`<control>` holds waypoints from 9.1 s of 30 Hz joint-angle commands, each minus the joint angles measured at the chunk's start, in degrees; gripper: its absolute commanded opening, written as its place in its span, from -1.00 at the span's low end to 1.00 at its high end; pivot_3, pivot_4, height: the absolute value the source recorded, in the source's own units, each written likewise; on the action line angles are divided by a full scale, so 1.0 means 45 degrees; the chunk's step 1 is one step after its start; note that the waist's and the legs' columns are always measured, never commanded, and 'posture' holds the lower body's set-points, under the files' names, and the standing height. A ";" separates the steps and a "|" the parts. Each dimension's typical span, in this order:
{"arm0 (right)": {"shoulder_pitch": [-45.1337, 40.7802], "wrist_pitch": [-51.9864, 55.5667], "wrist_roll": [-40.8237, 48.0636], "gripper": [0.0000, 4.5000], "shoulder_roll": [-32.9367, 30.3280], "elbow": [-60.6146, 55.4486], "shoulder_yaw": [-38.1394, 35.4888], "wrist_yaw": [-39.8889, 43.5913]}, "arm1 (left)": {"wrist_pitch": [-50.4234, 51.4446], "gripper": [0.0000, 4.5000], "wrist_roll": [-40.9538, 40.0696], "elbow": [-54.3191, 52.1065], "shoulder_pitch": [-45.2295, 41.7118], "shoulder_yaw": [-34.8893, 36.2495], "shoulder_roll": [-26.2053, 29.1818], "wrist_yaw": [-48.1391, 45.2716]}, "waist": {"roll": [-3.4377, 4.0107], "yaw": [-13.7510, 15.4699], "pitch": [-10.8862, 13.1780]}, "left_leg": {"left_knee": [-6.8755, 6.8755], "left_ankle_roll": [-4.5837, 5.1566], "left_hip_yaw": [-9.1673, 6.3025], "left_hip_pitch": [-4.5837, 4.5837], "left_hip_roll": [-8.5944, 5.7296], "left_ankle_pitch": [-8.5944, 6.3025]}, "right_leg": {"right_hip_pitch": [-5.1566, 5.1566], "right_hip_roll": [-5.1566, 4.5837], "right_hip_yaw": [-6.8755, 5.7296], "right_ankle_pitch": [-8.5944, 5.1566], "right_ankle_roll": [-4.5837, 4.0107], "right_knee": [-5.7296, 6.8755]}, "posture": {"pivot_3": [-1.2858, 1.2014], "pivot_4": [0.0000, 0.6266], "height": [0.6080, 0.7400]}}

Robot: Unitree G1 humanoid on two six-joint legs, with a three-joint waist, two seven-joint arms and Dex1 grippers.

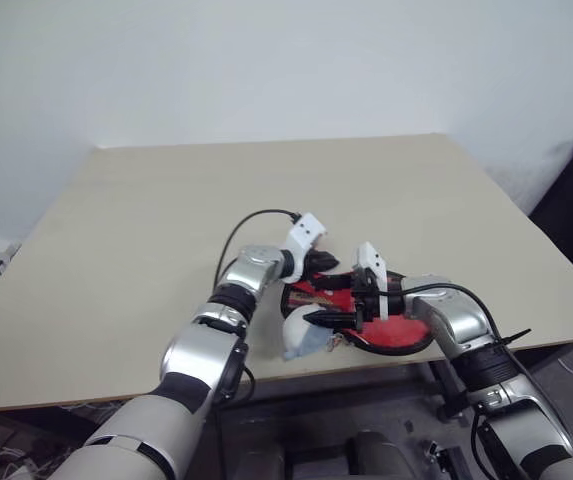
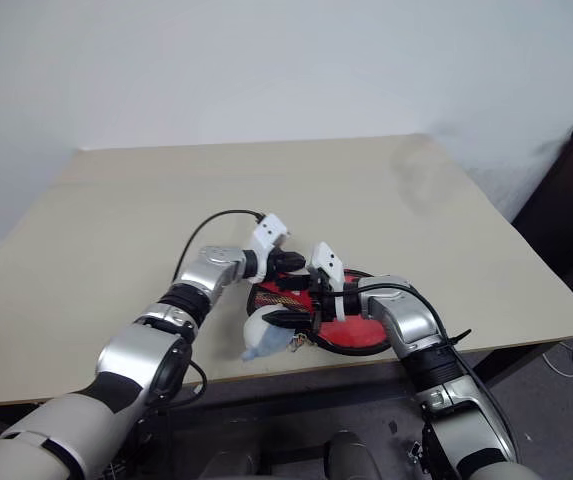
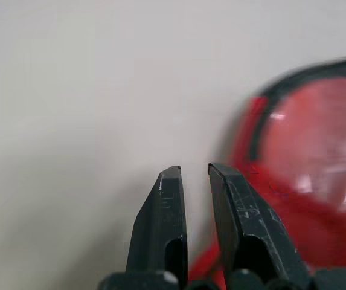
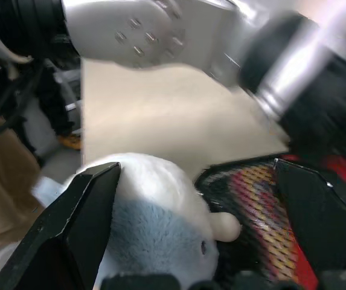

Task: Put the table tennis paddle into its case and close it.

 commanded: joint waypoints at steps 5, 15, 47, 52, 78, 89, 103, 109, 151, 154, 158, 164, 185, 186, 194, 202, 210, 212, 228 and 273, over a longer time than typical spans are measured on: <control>-0.0036 -0.0104 -0.0284 0.97 0.0128 0.0352 0.0116 -0.0132 | 0.0823 -0.71 -0.1683 -0.3706 0.0751 0.0944 0.0780 -0.1186 | 0.0017 0.0010 -0.0004 | -0.0001 0.0000 0.0002 0.0000 -0.0005 0.0000 | 0.0007 -0.0004 -0.0002 0.0030 -0.0049 -0.0004 | 0.03 -1.00 1.00; -0.0099 -0.0283 -0.0416 0.97 0.0282 0.0567 0.0158 -0.0226 | 0.5155 -0.71 -0.4796 -1.0426 0.3670 0.0391 0.2287 -0.4630 | 0.0023 -0.0098 -0.0005 | 0.0005 -0.0008 0.0014 0.0026 0.0010 0.0005 | 0.0012 0.0003 0.0004 0.0005 -0.0010 0.0021 | 0.03 -1.00 1.00; -0.0685 -0.1205 -0.0433 0.97 -0.0593 0.1041 -0.1001 -0.0768 | 0.2624 -0.71 -0.1475 -1.2449 0.6143 -0.4211 0.5689 -0.5690 | 0.0034 -0.0050 -0.0001 | 0.0005 -0.0016 0.0044 0.0105 0.0017 0.0037 | 0.0054 0.0008 0.0028 0.0003 -0.0028 0.0078 | 0.03 -1.00 1.00; -0.0412 -0.1072 -0.0236 0.97 -0.1358 0.0450 -0.1467 -0.0683 | 0.2654 -0.71 -0.1553 -1.2191 0.6053 -0.4115 0.5543 -0.5611 | 0.0035 -0.0024 -0.0001 | 0.0011 -0.0005 0.0048 0.0108 0.0013 0.0045 | 0.0057 0.0003 0.0029 0.0002 -0.0028 0.0091 | 0.03 -1.00 1.00; 0.0376 -0.1163 -0.2314 -0.93 -0.2262 0.2410 -0.0450 -0.0465 | 0.2981 -0.71 -0.2342 -1.2253 0.5966 -0.2907 0.5279 -0.5196 | 0.0022 -0.0017 -0.0009 | 0.0028 0.0013 0.0065 0.0132 0.0015 0.0056 | 0.0068 0.0005 0.0046 -0.0014 -0.0053 0.0132 | 0.03 -1.00 1.00; 0.0400 -0.1463 -0.2405 -0.97 -0.2151 0.2449 -0.0458 -0.0746 | 0.3017 -0.71 -0.2347 -1.2990 0.6470 -0.2943 0.5726 -0.5133 | 0.0015 -0.0112 -0.0013 | 0.0023 0.0012 0.0067 0.0139 0.0021 0.0056 | 0.0068 0.0007 0.0048 -0.0015 -0.0054 0.0134 | 0.03 -1.00 1.00; 0.0589 -0.1608 -0.2463 -1.00 -0.2071 0.2471 -0.0366 -0.0796 | 0.3879 0.01 -0.2817 -1.2637 0.6801 -0.2549 0.5491 -0.4527 | 0.0012 -0.0100 -0.0015 | 0.0022 0.0012 0.0064 0.0144 0.0026 0.0056 | 0.0069 0.0009 0.0045 -0.0017 -0.0057 0.0136 | 0.03 -1.00 1.00; 0.0654 -0.1642 -0.2451 -1.00 -0.2091 0.2417 -0.0391 -0.0814 | 0.3197 0.58 -0.2496 -1.2397 0.6721 -0.2379 0.5174 -0.3783 | 0.0011 -0.0102 -0.0015 | 0.0015 0.0011 0.0062 0.0146 0.0028 0.0056 | 0.0066 0.0012 0.0043 -0.0017 -0.0057 0.0136 | 0.03 -1.00 1.00; 0.0982 -0.1629 -0.2430 -1.00 -0.2028 0.2196 -0.0456 -0.1010 | 0.3568 0.98 -0.3151 -1.1742 0.5651 -0.2557 0.3396 -0.3691 | -0.0003 -0.0105 -0.0013 | -0.0007 0.0010 0.0063 0.0139 0.0028 0.0055 | 0.0054 0.0019 0.0043 -0.0020 -0.0058 0.0122 | 0.03 -1.00 1.00; 0.0954 -0.1641 -0.2435 -1.00 -0.2014 0.2235 -0.0459 -0.1016 | 0.3479 0.98 -0.2994 -1.1567 0.5447 -0.2764 0.3159 -0.3665 | -0.0003 -0.0106 -0.0013 | -0.0005 0.0010 0.0064 0.0139 0.0027 0.0054 | 0.0056 0.0019 0.0044 -0.0020 -0.0058 0.0120 | 0.03 -1.00 1.00; 0.0937 -0.1627 -0.2430 -1.00 -0.1981 0.2232 -0.0460 -0.1029 | 0.3540 0.98 -0.2895 -1.1401 0.5250 -0.3018 0.2926 -0.3821 | -0.0004 -0.0111 -0.0013 | -0.0007 0.0010 0.0063 0.0139 0.0028 0.0055 | 0.0055 0.0020 0.0044 -0.0020 -0.0058 0.0119 | 0.03 -1.00 1.00; 0.0975 -0.1634 -0.2425 -1.00 -0.1985 0.2191 -0.0481 -0.1050 | 0.3255 0.98 -0.1983 -1.0867 0.5026 -0.3776 0.2948 -0.3784 | -0.0004 -0.0115 -0.0013 | -0.0006 0.0010 0.0065 0.0139 0.0027 0.0055 | 0.0056 0.0022 0.0045 -0.0020 -0.0058 0.0118 | 0.03 -1.00 1.00; 0.0992 -0.1676 -0.2418 -1.00 -0.1952 0.2224 -0.0416 -0.0925 | 0.3147 -0.79 -0.1874 -1.0811 0.5178 -0.3459 0.2697 -0.3573 | -0.0005 -0.0116 -0.0012 | -0.0008 0.0009 0.0061 0.0138 0.0030 0.0054 | 0.0053 0.0023 0.0044 -0.0021 -0.0058 0.0117 | 0.03 -1.00 1.00; 0.1003 -0.1669 -0.2415 -1.00 -0.1960 0.2210 -0.0413 -0.0912 | 0.3201 -0.84 -0.1889 -1.0865 0.5204 -0.3470 0.2718 -0.3605 | -0.0006 -0.0115 -0.0012 | -0.0009 0.0009 0.0061 0.0138 0.0030 0.0054 | 0.0052 0.0023 0.0044 -0.0020 -0.0058 0.0117 | 0.03 -1.00 1.00; 0.1086 -0.1622 -0.2435 -1.00 -0.1965 0.2137 -0.0394 -0.0943 | 0.4057 -0.91 -0.2432 -1.2036 0.5802 -0.3285 0.3713 -0.4519 | -0.0004 -0.0189 -0.0011 | -0.0026 0.0009 0.0061 0.0134 0.0034 0.0053 | 0.0038 0.0023 0.0044 -0.0022 -0.0057 0.0112 | 0.03 -1.00 1.00; 0.1153 -0.1609 -0.2437 -1.00 -0.1962 0.2136 -0.0378 -0.0932 | 0.4297 -0.91 -0.2791 -1.3334 0.7139 -0.3020 0.5397 -0.5038 | -0.0004 -0.0352 -0.0012 | -0.0085 0.0010 0.0056 0.0131 0.0042 0.0054 | 0.0047 0.0022 0.0043 -0.0022 -0.0057 0.0031 | 0.03 -1.00 1.00; 0.1115 -0.1665 -0.2468 -1.00 -0.1897 0.2204 -0.0310 -0.0897 | 0.4412 -0.91 -0.2904 -1.3671 0.7865 -0.2706 0.6081 -0.4662 | -0.0005 -0.0361 -0.0013 | -0.0136 0.0011 0.0054 0.0134 0.0067 0.0053 | 0.0041 0.0034 0.0036 -0.0020 -0.0057 -0.0011 | 0.03 -1.00 1.00; 0.1115 -0.1667 -0.2464 -1.00 -0.1892 0.2201 -0.0300 -0.0897 | 0.4340 -0.91 -0.2859 -1.3553 0.7944 -0.2659 0.6231 -0.4594 | -0.0005 -0.0362 -0.0013 | -0.0136 0.0010 0.0055 0.0135 0.0071 0.0053 | 0.0042 0.0038 0.0035 -0.0020 -0.0057 -0.0010 | 0.03 -1.00 1.00; 0.1209 -0.1671 -0.2440 -1.00 -0.1858 0.2191 -0.0306 -0.0937 | 0.4020 -0.91 -0.3221 -1.3355 0.9022 -0.2339 0.7751 -0.4643 | -0.0004 -0.0699 -0.0020 | -0.0210 -0.0014 0.0054 0.0180 0.0273 0.0038 | 0.0022 0.0249 0.0034 -0.0020 -0.0066 -0.0016 | 0.03 -1.00 1.00; 0.0389 -0.3394 -0.2717 -1.00 0.0064 0.4114 -0.0544 -0.1890 | 0.3896 -0.91 -0.3572 -1.3111 0.8300 -0.2229 0.6651 -0.4029 | 0.0009 -0.0698 -0.0021 | -0.0254 -0.0019 0.0077 0.0337 0.0440 0.0036 | 0.0047 0.0430 0.0055 -0.0018 -0.0079 0.0001 | 0.03 -1.00 1.00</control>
